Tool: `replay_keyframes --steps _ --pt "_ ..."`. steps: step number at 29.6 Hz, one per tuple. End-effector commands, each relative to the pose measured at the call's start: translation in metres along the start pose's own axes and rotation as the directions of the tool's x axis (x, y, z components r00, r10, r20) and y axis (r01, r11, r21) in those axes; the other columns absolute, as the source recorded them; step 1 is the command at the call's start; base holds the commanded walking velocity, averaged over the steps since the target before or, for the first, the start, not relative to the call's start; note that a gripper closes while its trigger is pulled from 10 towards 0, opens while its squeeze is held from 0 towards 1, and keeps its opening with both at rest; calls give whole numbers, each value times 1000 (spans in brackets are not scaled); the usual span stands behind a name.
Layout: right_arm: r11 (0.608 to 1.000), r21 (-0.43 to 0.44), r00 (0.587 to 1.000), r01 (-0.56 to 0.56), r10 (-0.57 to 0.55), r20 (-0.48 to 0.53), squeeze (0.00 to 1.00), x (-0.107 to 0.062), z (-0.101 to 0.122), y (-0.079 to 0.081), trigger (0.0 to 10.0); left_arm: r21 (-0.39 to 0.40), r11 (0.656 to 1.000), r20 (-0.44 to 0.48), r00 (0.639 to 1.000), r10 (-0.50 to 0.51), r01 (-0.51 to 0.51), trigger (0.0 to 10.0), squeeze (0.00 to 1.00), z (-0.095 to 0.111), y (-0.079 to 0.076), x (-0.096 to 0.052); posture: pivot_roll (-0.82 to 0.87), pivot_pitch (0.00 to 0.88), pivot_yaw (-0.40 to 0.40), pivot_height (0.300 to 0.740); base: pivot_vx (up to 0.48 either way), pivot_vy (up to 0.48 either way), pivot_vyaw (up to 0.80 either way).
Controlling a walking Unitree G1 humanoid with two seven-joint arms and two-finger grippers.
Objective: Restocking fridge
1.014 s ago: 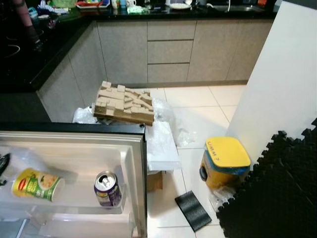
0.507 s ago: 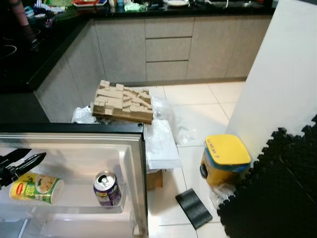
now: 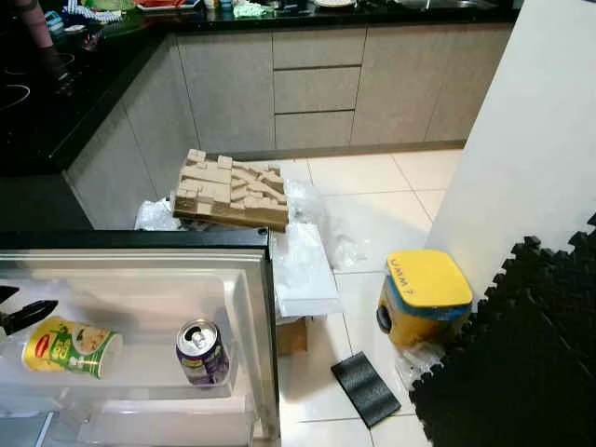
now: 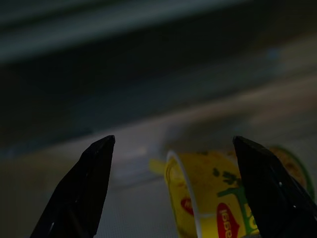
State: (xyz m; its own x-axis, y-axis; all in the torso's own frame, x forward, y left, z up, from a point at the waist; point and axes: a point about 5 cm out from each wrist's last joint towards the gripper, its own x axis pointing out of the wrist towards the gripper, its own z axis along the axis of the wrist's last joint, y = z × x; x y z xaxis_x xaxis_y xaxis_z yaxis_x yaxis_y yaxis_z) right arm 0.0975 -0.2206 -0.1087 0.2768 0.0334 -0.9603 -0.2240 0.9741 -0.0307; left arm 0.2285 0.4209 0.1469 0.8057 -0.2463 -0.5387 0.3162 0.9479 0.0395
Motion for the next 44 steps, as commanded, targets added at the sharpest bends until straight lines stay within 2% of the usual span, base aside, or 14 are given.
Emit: replay_keyframes --steps 1,2,3,4,6,7,8,9,10,14,24,28,31,44 --pt "1000 -4 1000 -2 2 -6 0 0 -2 0 10000 -4 999 -64 997 51 -51 10000 1000 0 11 -16 -57 0 32 740 0 0 0" --pt "1000 -4 1000 -2 2 -6 0 0 -2 0 10000 -4 999 -64 997 51 -51 10000 1000 0 11 -16 -57 0 32 740 0 0 0" --pt "1000 -6 1000 -1 1 -7 0 -1 -3 -1 10000 -22 998 -73 995 61 -63 10000 827 0 12 -18 -57 0 31 740 0 0 0" --pt "1000 -8 1000 -1 1 -8 0 -1 -3 -2 10000 -33 997 -75 995 66 -69 10000 737 -2 13 -19 -57 0 31 740 0 0 0" --pt "1000 -9 1000 0 0 -8 0 -1 -3 -2 10000 -40 996 -78 994 71 -74 10000 737 -3 13 -20 -57 0 31 740 0 0 0" --pt "1000 -13 1000 0 0 -10 0 -1 -3 -2 10000 -60 996 -98 993 66 -72 10000 420 -7 14 -21 -59 0 29 740 0 0 0" --pt "1000 -14 1000 1 -1 -10 0 -1 -3 -3 10000 -71 995 -112 992 60 -68 10000 420 -9 13 -22 -59 0 29 740 0 0 0" --pt "1000 -15 1000 1 -1 -11 0 -1 -3 -3 10000 -78 995 -125 991 54 -64 10000 357 -12 13 -22 -59 0 29 740 0 0 0" --pt "1000 -16 1000 1 -2 -11 0 -1 -3 -3 10000 -98 993 -135 990 47 -61 10000 0 -14 12 -22 -59 0 30 740 0 0 0" --pt "1000 -18 1000 1 -2 -12 0 -1 -4 -4 10000 -187 982 -126 992 -2 -21 10000 0 -19 8 -19 -58 0 29 740 0 0 0" --pt "1000 -31 1000 -1 0 -18 0 -1 -5 -4 10000 -265 962 -156 982 -104 60 10000 0 -27 1 -17 -63 0 27 740 0 0 0" --pt "999 -32 1000 1 -1 -19 0 -2 -5 -4 10000 -271 960 -163 979 -123 76 10000 0 -28 -1 -16 -64 0 27 740 0 0 0" --pt "999 -36 1000 3 -4 -19 0 -2 -5 -5 10000 -297 945 -178 964 -196 137 10000 0 -31 -6 -13 -64 0 27 740 0 0 0" --pt "999 -38 1000 3 -4 -17 0 -2 -4 -6 10000 -330 926 -162 955 -247 183 10000 0 -39 -17 -1 -68 0 23 740 0 0 0"
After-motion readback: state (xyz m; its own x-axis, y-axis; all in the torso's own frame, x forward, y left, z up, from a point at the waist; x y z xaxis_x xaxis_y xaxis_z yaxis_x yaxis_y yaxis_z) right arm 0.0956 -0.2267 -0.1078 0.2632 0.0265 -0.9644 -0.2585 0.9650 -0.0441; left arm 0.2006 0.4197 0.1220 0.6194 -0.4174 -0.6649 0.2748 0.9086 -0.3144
